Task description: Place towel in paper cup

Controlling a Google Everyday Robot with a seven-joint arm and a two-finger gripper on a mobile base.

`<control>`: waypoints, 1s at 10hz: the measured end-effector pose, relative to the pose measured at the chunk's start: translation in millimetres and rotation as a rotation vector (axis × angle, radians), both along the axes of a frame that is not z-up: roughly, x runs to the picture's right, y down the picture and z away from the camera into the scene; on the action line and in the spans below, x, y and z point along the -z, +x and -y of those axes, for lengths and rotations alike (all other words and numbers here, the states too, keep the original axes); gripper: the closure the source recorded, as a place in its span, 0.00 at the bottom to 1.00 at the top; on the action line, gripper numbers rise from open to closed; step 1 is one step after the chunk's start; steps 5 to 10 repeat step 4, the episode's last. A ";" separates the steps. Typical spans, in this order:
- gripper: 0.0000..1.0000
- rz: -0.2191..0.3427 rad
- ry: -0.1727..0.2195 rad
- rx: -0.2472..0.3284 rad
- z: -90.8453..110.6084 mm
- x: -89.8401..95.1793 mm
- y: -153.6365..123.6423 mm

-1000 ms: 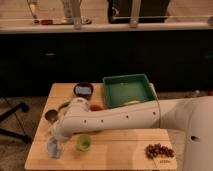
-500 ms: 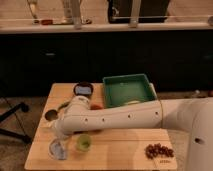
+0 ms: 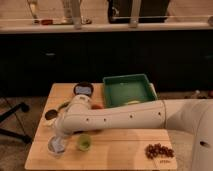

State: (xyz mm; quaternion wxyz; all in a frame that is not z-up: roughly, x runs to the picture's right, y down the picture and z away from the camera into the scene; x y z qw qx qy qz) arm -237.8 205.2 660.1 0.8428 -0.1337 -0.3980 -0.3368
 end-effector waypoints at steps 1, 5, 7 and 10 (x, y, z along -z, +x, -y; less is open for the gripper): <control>0.20 0.000 0.004 -0.001 1.8 0.7 -0.8; 0.20 0.002 0.018 -0.001 8.7 3.7 -5.5; 0.20 0.002 0.018 -0.001 8.7 3.7 -5.5; 0.20 0.002 0.018 -0.001 8.7 3.7 -5.5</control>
